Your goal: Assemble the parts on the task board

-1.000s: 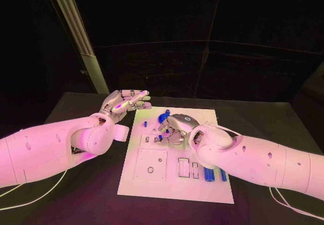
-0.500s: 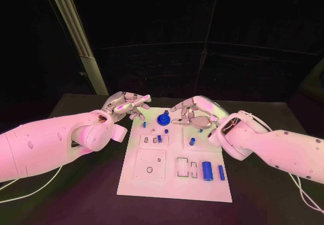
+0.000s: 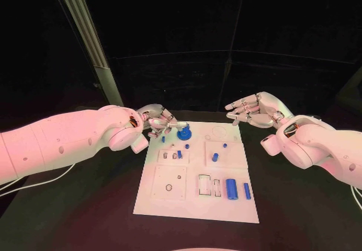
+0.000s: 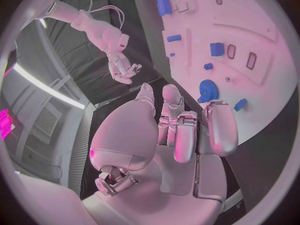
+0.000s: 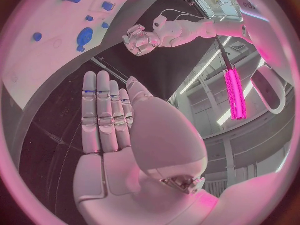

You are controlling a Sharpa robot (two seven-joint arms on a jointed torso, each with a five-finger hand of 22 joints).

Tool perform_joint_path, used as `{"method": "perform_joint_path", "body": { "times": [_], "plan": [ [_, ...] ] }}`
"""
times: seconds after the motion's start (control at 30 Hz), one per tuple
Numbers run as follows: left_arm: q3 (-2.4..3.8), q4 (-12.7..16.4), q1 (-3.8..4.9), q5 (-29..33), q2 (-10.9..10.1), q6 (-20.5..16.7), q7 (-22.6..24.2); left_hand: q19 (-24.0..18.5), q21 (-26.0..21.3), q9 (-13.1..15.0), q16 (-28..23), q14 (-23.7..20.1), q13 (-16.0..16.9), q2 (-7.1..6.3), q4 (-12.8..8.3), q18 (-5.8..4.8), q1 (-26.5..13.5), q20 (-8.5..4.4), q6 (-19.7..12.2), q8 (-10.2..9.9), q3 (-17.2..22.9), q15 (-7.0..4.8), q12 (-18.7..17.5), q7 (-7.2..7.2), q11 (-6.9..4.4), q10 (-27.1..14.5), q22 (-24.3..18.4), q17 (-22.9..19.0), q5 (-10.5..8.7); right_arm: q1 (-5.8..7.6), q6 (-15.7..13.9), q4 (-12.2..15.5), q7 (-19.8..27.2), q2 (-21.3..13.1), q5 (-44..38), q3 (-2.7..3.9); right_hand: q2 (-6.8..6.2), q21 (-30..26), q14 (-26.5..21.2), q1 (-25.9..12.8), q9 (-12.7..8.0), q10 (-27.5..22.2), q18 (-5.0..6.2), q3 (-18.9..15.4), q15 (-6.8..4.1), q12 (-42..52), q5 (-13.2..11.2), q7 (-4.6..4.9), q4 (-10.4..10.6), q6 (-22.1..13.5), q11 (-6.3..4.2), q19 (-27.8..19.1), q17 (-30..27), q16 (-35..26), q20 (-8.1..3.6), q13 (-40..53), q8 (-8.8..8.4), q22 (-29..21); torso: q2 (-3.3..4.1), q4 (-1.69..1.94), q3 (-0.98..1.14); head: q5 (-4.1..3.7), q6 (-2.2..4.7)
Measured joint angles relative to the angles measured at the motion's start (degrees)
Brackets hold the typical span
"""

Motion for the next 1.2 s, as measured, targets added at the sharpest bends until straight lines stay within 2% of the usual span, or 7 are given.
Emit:
{"method": "perform_joint_path", "body": {
  "times": [0.07, 0.13, 0.27, 0.37, 0.47, 0.87, 1.2],
  "plan": [
    [0.00, -0.34, 0.38, -2.64, 1.10, 1.84, -3.57, 0.40, 1.51, 1.50, 0.00, 0.19, 4.76, 0.37, 0.50, -0.35, -0.37, -0.34, -0.41, 2.03, -0.51, -0.19, 4.76, -0.41, -0.32, 0.64, 2.62, 0.00, 0.01, 0.17, 0.40, -0.74, 0.14, -0.20, 1.25, 0.00, -0.14, -0.63, 0.49, -0.14, 0.00, 0.34, -0.01, 0.01, -0.11, -0.19, 0.00, 0.00, 0.01, 0.00, 0.07, 0.48, -0.35, -0.73, -0.09, -0.70, 0.00, -0.50, -0.26, 0.02, 0.14, 0.25, -0.13],
    [0.00, -0.84, 0.72, -5.31, 2.33, 3.73, -7.51, 0.40, 2.09, 2.93, 0.00, 0.18, 7.26, 0.64, 0.88, -0.35, -1.60, -0.34, -0.41, 3.94, -0.89, -0.22, 7.21, -0.41, -0.56, 0.88, 3.65, 0.00, 0.01, 0.35, 0.73, -1.34, 0.25, -0.35, 2.32, 0.01, -0.38, -1.45, 0.99, -0.38, 0.00, 0.76, -0.02, 0.16, 0.02, -0.67, 0.00, 0.00, 0.16, 0.00, 0.08, 1.05, -0.78, -1.57, -0.11, -1.43, 0.00, -1.07, -0.45, 0.04, 0.27, 0.37, -0.19],
    [0.00, -1.84, 1.20, -9.17, 3.88, 6.17, -13.40, 0.61, 3.04, 6.26, 0.00, 0.19, 10.09, 0.60, 0.94, -0.34, -3.07, -0.55, -1.13, 7.66, -2.38, -0.60, 10.04, -1.13, -0.89, 1.21, 4.76, -0.01, 0.01, 0.61, 1.09, -1.80, 0.31, -0.50, 3.55, 0.02, -0.65, -2.06, 1.22, -0.65, 0.00, 0.78, -0.02, 0.16, 0.19, -0.69, 0.00, 0.00, 0.16, 0.00, 0.10, 1.45, -1.07, -2.13, -0.12, -1.96, 0.00, -1.54, -0.76, 0.05, 0.55, 0.69, -0.47],
    [0.00, -2.85, 1.41, -11.31, 5.07, 7.03, -16.51, 0.65, 4.11, 9.94, 0.00, 0.18, 12.30, 0.45, 0.93, -0.61, -3.95, -0.83, -2.36, 11.21, -3.98, -1.22, 12.17, -1.76, -1.39, 1.70, 4.77, -0.01, 0.01, 0.77, 1.23, -2.08, 0.31, -0.44, 4.08, 0.02, -0.65, -2.21, 1.71, -0.65, -0.01, 1.28, -0.02, 0.36, -0.08, -0.69, 0.00, 0.00, -0.04, 0.00, -0.04, 1.87, -1.18, -2.36, -0.12, -2.21, 0.00, -1.79, -0.85, 0.05, 0.62, 0.81, -0.49],
    [0.00, -3.93, 1.47, -13.07, 6.45, 7.65, -19.11, 0.62, 4.40, 12.28, 0.00, 0.18, 13.28, 0.48, 1.00, -1.20, -3.98, -0.87, -3.29, 13.23, -4.67, -1.22, 13.16, -2.07, -1.61, 1.93, 4.77, -0.01, 0.01, 0.80, 1.30, -2.30, 0.21, -0.32, 4.49, 0.01, -0.65, -2.52, 1.80, -0.65, -0.01, 1.36, -0.02, 0.36, 0.01, -0.92, 0.00, 0.00, -0.04, 0.00, -0.13, 1.87, -1.25, -2.69, -0.12, -2.34, 0.00, -1.96, -0.91, 0.05, 0.62, 0.88, -0.53],
    [-0.08, -7.86, 1.42, -16.80, 10.34, 10.69, -24.72, 0.63, 4.61, 14.79, 0.00, 0.19, 13.92, 0.36, 1.16, -1.20, -5.06, -0.87, -4.64, 14.81, -5.78, -1.22, 13.61, -1.92, -1.69, 2.00, 4.77, -0.02, -0.21, 0.89, 1.31, -2.73, -0.69, 0.11, 5.09, 0.00, -0.87, -3.96, 1.80, -0.87, -0.07, 1.23, -0.03, 0.93, 0.01, -1.39, 0.22, 0.07, -0.28, -0.07, 0.00, 2.07, -1.76, -4.16, 0.09, -3.16, 0.00, -2.86, -0.80, 0.01, 0.45, 1.21, -0.85],
    [-1.96, -9.93, 0.92, -17.99, 12.37, 12.56, -26.12, 0.43, 4.61, 16.14, 0.00, -0.02, 14.08, -0.24, 1.32, -1.20, -8.23, -1.07, -5.41, 15.47, -7.05, -1.42, 13.61, -2.16, -1.68, 1.99, 4.76, -0.02, -0.48, 0.89, 1.34, -3.04, -1.13, 0.60, 5.20, 0.00, -0.87, -4.32, 1.79, -0.87, -0.07, 1.14, -0.03, 1.14, 0.01, -1.38, 0.47, 0.41, -0.50, -0.43, 0.09, 2.07, -1.94, -4.68, 0.09, -3.47, 0.00, -3.19, -0.70, 0.01, 0.42, 0.97, -1.05]
  ]
}}
